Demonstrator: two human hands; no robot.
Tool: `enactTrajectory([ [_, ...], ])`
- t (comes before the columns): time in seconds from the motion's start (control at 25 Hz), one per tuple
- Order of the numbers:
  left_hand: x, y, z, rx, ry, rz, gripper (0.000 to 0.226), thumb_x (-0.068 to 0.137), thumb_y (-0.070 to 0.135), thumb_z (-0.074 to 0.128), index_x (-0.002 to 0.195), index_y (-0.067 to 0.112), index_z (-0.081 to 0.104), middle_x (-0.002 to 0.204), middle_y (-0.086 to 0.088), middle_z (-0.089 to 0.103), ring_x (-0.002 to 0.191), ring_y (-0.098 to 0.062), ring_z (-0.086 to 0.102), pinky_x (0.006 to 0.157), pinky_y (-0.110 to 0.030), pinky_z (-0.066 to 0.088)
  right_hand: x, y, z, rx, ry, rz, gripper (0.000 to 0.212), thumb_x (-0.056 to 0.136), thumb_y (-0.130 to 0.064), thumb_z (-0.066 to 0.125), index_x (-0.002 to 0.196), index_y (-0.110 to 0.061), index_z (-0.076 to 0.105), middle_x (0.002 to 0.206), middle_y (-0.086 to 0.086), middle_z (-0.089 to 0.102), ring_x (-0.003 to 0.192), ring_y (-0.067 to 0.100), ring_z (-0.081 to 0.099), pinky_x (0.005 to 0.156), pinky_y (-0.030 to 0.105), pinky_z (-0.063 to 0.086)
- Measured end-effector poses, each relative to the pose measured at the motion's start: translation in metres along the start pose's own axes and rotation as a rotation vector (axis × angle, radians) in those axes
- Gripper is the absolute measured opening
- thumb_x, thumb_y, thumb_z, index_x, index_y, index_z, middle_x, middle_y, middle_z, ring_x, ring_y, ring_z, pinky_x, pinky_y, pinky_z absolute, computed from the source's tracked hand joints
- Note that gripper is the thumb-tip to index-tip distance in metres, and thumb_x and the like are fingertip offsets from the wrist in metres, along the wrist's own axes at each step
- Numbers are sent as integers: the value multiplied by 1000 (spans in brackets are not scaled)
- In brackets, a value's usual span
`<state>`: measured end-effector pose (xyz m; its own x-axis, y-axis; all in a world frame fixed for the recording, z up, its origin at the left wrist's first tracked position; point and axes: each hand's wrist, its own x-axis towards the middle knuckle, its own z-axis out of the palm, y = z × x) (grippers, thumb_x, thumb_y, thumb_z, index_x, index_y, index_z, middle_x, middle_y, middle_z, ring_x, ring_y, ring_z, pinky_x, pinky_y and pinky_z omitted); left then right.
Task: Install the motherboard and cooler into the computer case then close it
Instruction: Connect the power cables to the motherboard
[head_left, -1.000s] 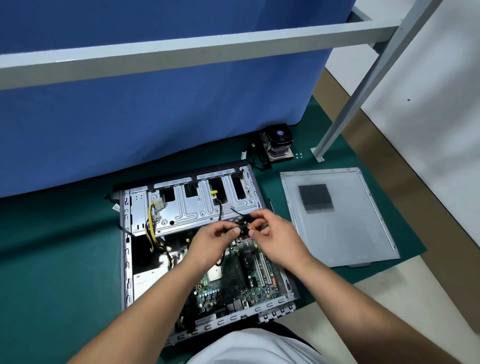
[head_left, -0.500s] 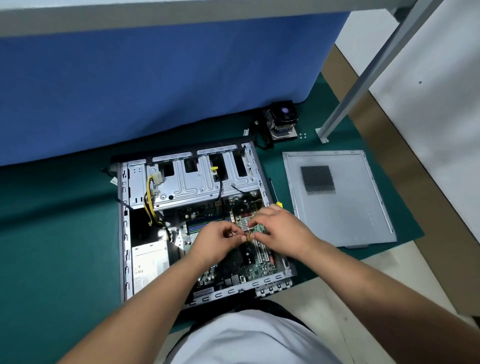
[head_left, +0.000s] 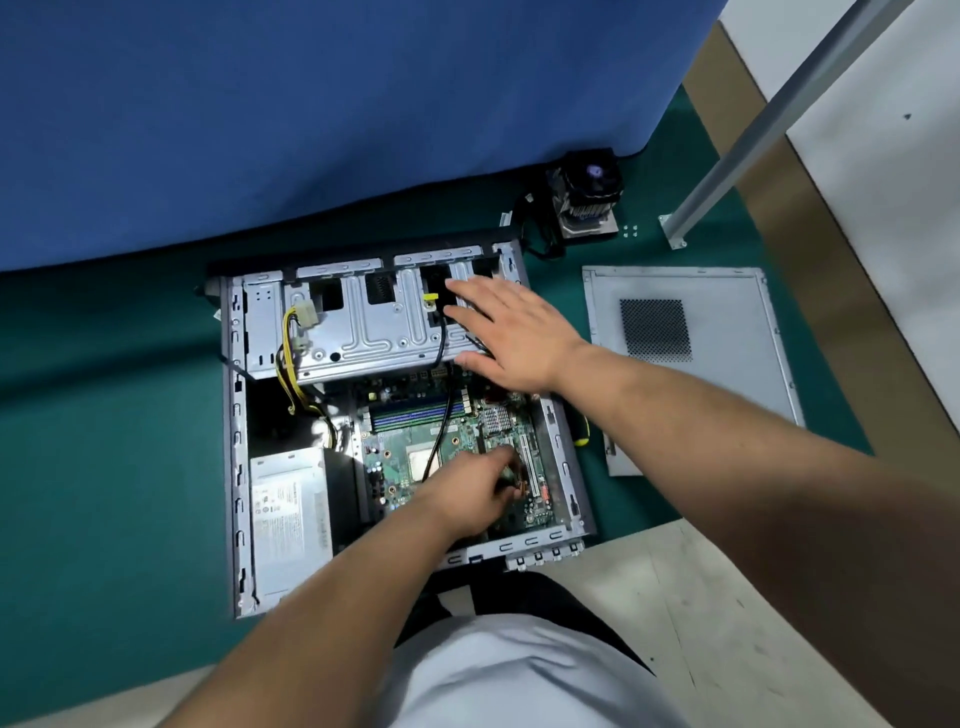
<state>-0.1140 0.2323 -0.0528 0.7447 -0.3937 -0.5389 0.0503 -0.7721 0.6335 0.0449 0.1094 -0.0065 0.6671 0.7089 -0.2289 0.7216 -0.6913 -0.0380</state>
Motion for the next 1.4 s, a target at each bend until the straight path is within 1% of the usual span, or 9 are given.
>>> enactTrajectory([
  [0.16,9,6,10,-38,-29,-21,15,97,24,67,112,26,65,104,0,73,76,-13,67,77,-34,60,-1,1,7,-15,38,-15,73,102,-66,23,159,-21,30,171,3,12,157,24,12,128,43,6],
  [0.36,27,17,18,-28,-21,-78,14,94,19,69,108,23,69,106,-2,73,95,-22,66,91,-37,56,1,3,8,28,70,-7,71,101,-66,30,157,-23,36,170,0,17,157,22,15,127,45,9],
  [0.48,35,25,27,-25,-1,-129,18,94,18,70,112,22,67,107,-4,71,91,-22,64,82,-32,50,1,3,10,39,93,-10,71,100,-66,31,155,-22,39,169,1,20,156,23,17,127,44,10],
  [0.56,38,27,32,-27,-8,-161,19,94,18,70,113,21,67,108,-5,70,91,-23,64,77,-32,47,3,3,12,45,105,-8,71,100,-66,31,154,-23,41,169,1,22,156,23,18,127,44,10],
  [0.76,44,24,35,-128,-48,-222,14,92,15,73,102,23,67,105,0,70,95,-19,65,90,-34,54,5,4,17,47,142,-5,70,99,-67,31,152,-23,44,168,1,25,155,24,21,127,44,11],
  [1.0,48,23,34,-186,-33,-237,14,89,14,74,93,24,67,99,3,71,92,-17,66,82,-27,49,7,4,18,54,161,-1,69,98,-68,31,150,-25,46,167,0,26,155,23,22,127,44,12],
  [1.12,47,24,33,-206,-23,-231,16,87,13,75,87,25,64,94,6,70,87,-15,64,78,-27,46,7,4,19,60,165,2,69,98,-68,31,150,-25,46,167,-1,26,154,22,22,127,44,13],
  [1.24,47,24,33,-186,-29,-237,16,88,13,75,88,25,64,96,4,70,88,-16,63,75,-26,41,8,4,19,61,172,2,68,98,-68,33,149,-26,47,167,-1,27,154,22,22,127,43,13],
  [1.4,48,26,34,-154,-32,-237,17,89,14,75,87,25,61,98,2,69,89,-19,63,76,-27,42,7,5,20,65,183,0,66,98,-66,35,148,-25,48,167,-1,28,154,22,23,127,43,13],
])
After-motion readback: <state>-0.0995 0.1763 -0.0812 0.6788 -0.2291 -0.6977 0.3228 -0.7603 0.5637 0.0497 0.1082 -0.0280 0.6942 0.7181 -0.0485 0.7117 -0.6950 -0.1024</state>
